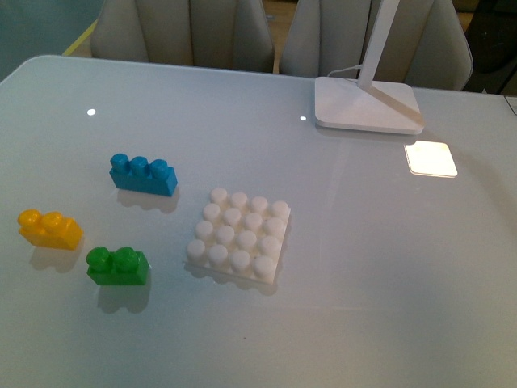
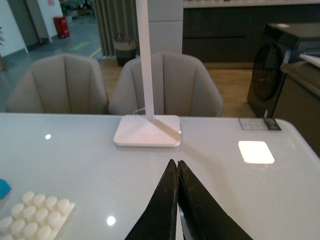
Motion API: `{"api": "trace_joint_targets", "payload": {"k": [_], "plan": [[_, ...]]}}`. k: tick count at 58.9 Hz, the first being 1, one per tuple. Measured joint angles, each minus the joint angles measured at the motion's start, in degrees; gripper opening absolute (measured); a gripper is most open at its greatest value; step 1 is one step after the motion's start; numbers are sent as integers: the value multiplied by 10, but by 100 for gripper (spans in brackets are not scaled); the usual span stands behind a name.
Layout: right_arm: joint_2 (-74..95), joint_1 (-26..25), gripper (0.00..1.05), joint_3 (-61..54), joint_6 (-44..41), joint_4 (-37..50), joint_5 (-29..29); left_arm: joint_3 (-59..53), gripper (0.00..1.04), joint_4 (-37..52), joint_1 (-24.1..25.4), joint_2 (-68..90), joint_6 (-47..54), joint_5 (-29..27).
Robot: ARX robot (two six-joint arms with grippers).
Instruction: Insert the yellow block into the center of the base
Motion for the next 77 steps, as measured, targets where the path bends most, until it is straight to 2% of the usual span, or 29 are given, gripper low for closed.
{"api": "trace_joint_targets", "payload": {"k": [11,13,19,31,37,40,53,57,61,67,77], "plan": [[-26,0,2,0,0,-11,0,0,97,0,0,0,0,0],[-26,0,5,0,-1,-11,-1,0,97,0,0,0,0,0],[-27,0,26,0,-1,-11,0,0,97,0,0,0,0,0],[-27,0,61,0,-1,-11,0,0,97,0,0,0,0,0],[-27,0,89,0,-1,-11,0,0,97,0,0,0,0,0],[-27,0,97,0,-1,-11,0,0,97,0,0,0,0,0],[-27,0,96,0,-1,-11,0,0,97,0,0,0,0,0],[-27,0,96,0,-1,-12,0,56,97,-133,-30,82,-106,-113],[-27,0,96,0,-1,-12,-1,89,97,-183,-19,177,-207,-136],[-27,0,96,0,-1,-12,-1,101,97,-123,14,287,-272,-101],[-27,0,96,0,-1,-12,0,137,97,20,41,471,-268,-66]]}}
